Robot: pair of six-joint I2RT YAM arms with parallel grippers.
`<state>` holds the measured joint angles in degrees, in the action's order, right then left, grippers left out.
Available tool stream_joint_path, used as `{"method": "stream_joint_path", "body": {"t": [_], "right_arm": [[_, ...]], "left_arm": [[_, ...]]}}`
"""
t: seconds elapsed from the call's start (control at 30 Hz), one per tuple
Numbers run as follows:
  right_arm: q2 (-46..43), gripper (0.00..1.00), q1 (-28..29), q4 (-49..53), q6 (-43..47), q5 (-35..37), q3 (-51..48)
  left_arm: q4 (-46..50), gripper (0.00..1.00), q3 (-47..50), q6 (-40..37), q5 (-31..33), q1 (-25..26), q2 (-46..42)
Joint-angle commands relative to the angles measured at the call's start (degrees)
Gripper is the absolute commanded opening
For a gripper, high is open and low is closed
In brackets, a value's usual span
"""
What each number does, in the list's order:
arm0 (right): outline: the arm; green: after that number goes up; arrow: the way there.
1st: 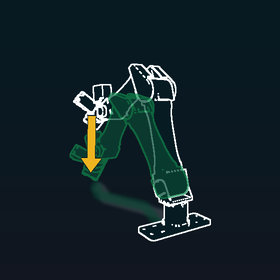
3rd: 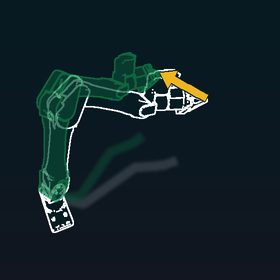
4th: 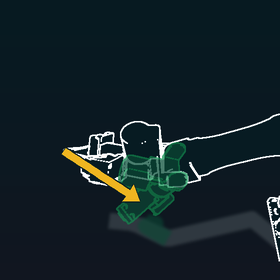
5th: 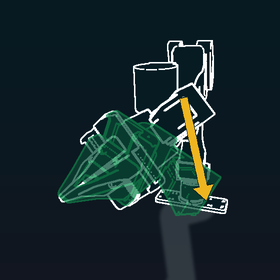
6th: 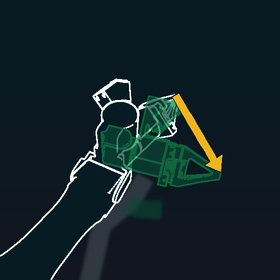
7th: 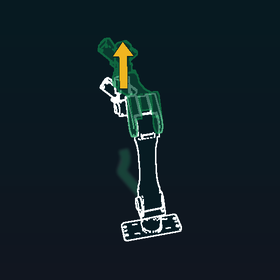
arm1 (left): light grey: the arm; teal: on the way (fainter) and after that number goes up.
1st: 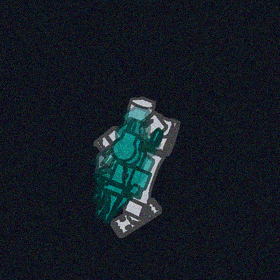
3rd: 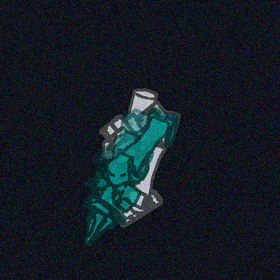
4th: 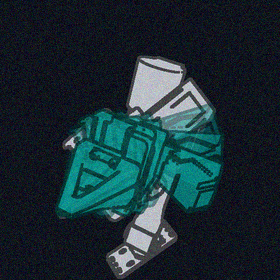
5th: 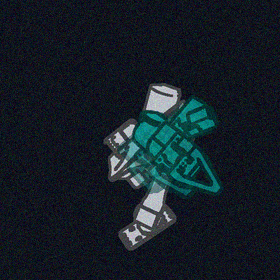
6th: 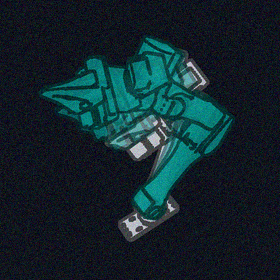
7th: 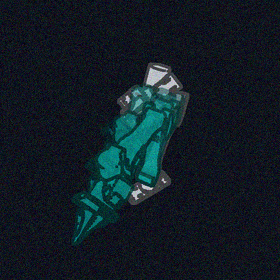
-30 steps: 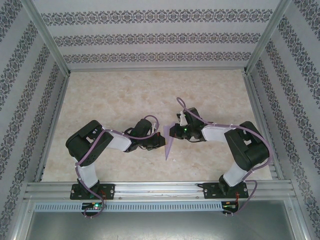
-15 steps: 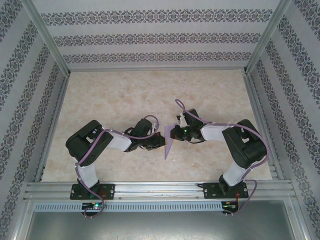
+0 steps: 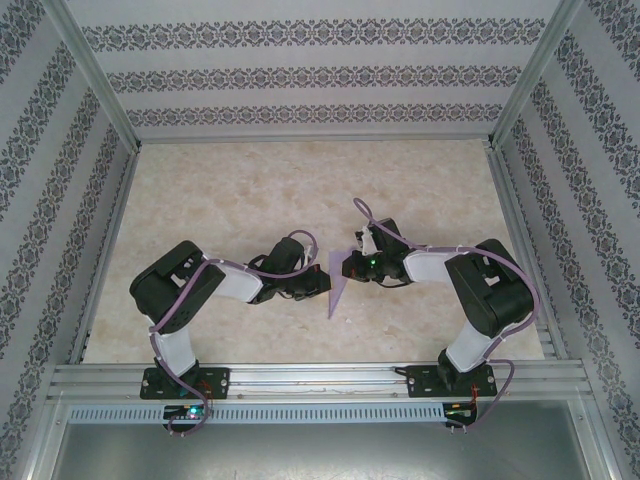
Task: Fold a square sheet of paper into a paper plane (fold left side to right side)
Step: Fold the wing for the fifth time at the center of the table.
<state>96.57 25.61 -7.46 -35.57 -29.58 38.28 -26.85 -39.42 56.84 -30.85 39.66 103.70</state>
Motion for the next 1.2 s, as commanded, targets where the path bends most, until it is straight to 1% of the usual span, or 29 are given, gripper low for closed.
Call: {"method": "stream_joint_path", "body": {"t": [0.0,0.07,0.17,0.27,0.37,0.5,0.6,0.83,1.0,1.17], "right_arm": [[1.82,0.0,-0.91,3.19,1.12,4.31,-3.26],[1.78,0.0,-0.91,2.51,0.99,4.36,-3.89],[1.53,0.0,-1.0,1.95,0.86,4.36,-4.43],[1.3,0.0,-0.95,1.66,0.68,4.38,-4.53],[1.07,0.0,-0.91,1.67,0.68,4.36,-4.53],[1.15,0.0,-0.88,1.66,0.68,4.36,-4.42],[1.33,0.0,-0.82,1.8,0.7,4.36,-4.4],[1.51,0.0,-0.71,1.97,0.94,4.27,-4.53],[1.68,0.0,-0.56,2.12,1.12,4.18,-4.45],[1.77,0.0,-0.56,2.34,1.21,4.18,-4.19]], "left_arm": [[9.46,0.1,-0.03,-3.45,6.16,-1.71,-3.26],[12.94,0.12,-0.46,-4.53,6.87,-2.03,-6.3],[19.95,0.12,-1.76,-6.8,7.99,-2.13,-10.84],[24.1,0.07,-3.01,-7.78,6.92,-1.72,-14.13],[26.19,0.04,-5.25,-7.81,4.56,0.26,-15.15],[25.24,0.02,-8.54,-6.08,1.35,3.67,-12.7],[24.66,0.01,-10.68,-5.6,0.75,5.18,-9.83],[23.54,0.01,-11.57,-5.25,0.79,5.34,-4.95],[23.64,0.01,-10.9,-5.07,1.95,5.38,-3.4],[22.45,0.01,-9.97,-4.51,1.74,5.34,-1.8]]}}
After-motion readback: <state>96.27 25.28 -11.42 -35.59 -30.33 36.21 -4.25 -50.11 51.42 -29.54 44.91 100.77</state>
